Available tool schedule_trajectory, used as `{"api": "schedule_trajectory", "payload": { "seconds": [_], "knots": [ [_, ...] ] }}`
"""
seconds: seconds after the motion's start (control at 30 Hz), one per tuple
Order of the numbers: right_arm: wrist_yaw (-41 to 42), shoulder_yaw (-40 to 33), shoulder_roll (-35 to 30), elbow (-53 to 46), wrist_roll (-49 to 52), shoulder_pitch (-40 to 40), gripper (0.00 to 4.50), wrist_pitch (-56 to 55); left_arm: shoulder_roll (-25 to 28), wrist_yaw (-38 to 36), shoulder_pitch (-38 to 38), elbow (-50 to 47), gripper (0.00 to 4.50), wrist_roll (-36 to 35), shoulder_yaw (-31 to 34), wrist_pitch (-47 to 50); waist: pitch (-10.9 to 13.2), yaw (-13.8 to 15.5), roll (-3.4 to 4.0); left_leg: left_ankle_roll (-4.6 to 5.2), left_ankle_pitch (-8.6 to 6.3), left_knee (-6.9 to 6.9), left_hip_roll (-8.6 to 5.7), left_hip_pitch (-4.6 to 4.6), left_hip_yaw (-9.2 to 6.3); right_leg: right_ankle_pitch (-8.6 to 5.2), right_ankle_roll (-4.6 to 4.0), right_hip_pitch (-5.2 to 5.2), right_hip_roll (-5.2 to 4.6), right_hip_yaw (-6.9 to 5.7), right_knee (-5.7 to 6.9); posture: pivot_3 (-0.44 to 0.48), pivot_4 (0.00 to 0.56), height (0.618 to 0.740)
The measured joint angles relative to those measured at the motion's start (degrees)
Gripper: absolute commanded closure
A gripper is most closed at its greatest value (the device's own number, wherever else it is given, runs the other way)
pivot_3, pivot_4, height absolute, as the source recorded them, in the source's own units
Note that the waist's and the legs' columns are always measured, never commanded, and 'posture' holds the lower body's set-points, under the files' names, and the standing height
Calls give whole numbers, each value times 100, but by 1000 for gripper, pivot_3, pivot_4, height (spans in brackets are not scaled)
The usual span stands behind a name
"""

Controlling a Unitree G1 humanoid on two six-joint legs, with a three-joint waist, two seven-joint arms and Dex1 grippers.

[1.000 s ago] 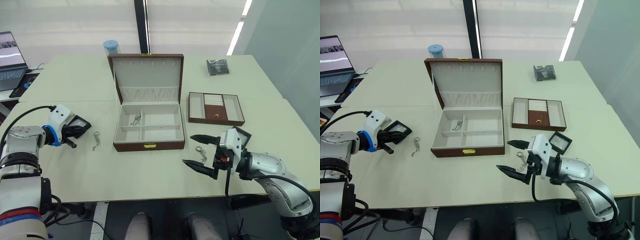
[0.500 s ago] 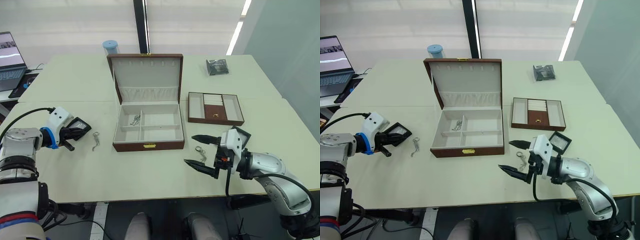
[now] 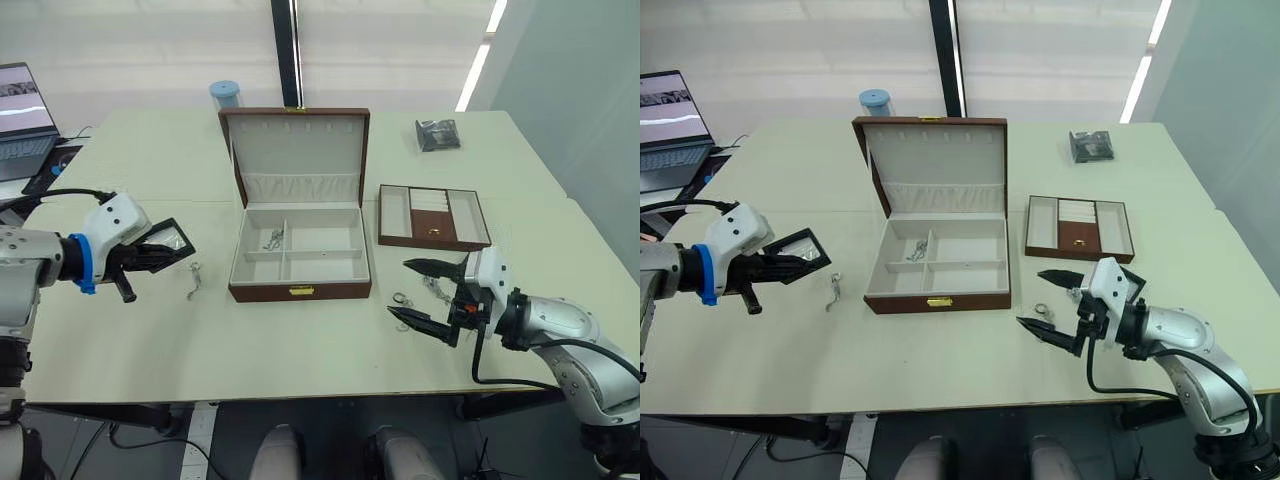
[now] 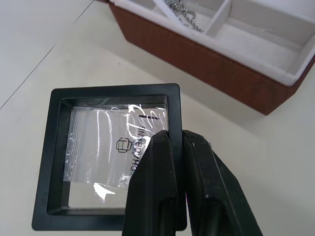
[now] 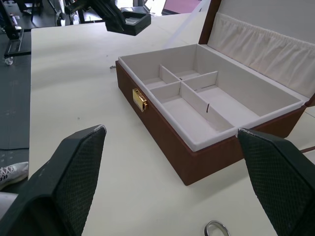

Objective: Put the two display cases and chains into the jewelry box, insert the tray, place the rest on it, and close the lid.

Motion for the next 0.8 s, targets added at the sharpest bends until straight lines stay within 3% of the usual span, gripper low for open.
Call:
{"api": "schedule_trajectory", "payload": {
  "seconds": [0.2,0.37,0.6,0.8],
  "knots": [
    [-204,-167,-18,-160,45,280,0,46,-139,-105,-704,-486,4458,-196,-497,672,0,15,0,0,0,3,-6,-2,2,0,0,-1,6,2,0,0,150,740],
    [-541,-358,34,-476,129,564,0,180,-409,-380,-1507,-360,4458,-144,-1123,699,0,13,-1,0,0,6,-12,-3,1,0,0,0,18,3,0,0,150,740],
    [-1069,-519,186,-1005,111,1222,0,224,-1217,-836,-2413,286,4458,215,-2095,120,0,4,-1,0,0,15,-14,-4,3,0,0,0,32,8,1,0,150,740],
    [-1512,-576,288,-1412,103,1638,0,250,-1827,-1058,-2895,1266,4458,542,-2445,-628,0,2,-1,0,0,19,-11,-5,0,0,0,1,39,6,2,0,150,740]
  ]
}}
